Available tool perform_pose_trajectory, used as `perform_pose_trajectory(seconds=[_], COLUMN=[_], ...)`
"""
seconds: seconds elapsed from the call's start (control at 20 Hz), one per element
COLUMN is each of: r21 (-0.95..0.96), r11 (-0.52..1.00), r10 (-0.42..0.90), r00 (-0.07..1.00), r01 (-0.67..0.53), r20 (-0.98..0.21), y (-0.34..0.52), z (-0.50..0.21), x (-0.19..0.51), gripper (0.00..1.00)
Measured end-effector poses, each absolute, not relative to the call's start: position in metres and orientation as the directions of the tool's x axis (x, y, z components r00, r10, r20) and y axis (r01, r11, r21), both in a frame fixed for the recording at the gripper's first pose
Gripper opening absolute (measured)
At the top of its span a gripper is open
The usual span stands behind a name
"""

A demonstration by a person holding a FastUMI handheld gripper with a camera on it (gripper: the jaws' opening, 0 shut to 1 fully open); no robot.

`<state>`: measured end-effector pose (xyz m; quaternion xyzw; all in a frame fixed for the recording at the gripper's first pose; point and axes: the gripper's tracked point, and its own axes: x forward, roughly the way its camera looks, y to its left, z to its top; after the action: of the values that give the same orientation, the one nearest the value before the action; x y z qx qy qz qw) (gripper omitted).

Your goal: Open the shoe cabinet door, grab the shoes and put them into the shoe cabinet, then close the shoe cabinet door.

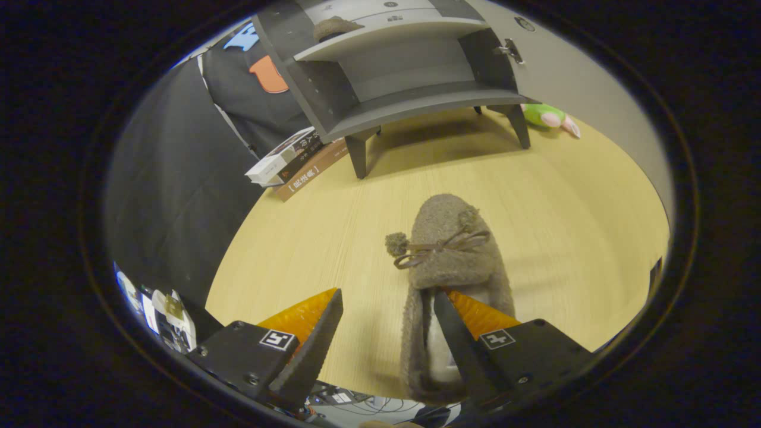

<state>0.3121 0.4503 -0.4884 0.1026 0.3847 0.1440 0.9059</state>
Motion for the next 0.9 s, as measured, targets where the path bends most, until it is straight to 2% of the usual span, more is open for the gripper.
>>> perform_pose_trajectory(seconds=[0.2,0.45,0.7,0.9], r21=[0.266,0.174,0.133,0.150], r11=[0.948,0.980,0.975,0.973], r10=[0.313,0.194,0.217,0.226], r00=[0.651,0.649,0.624,0.602], r01=[-0.174,-0.095,-0.178,-0.175], r20=[-0.692,-0.736,-0.751,-0.766], y=[0.456,0.431,0.428,0.428], z=[-0.497,-0.509,-0.507,-0.504], x=[0.339,0.349,0.350,0.349], gripper=[0.96,0.54,0.11,0.06])
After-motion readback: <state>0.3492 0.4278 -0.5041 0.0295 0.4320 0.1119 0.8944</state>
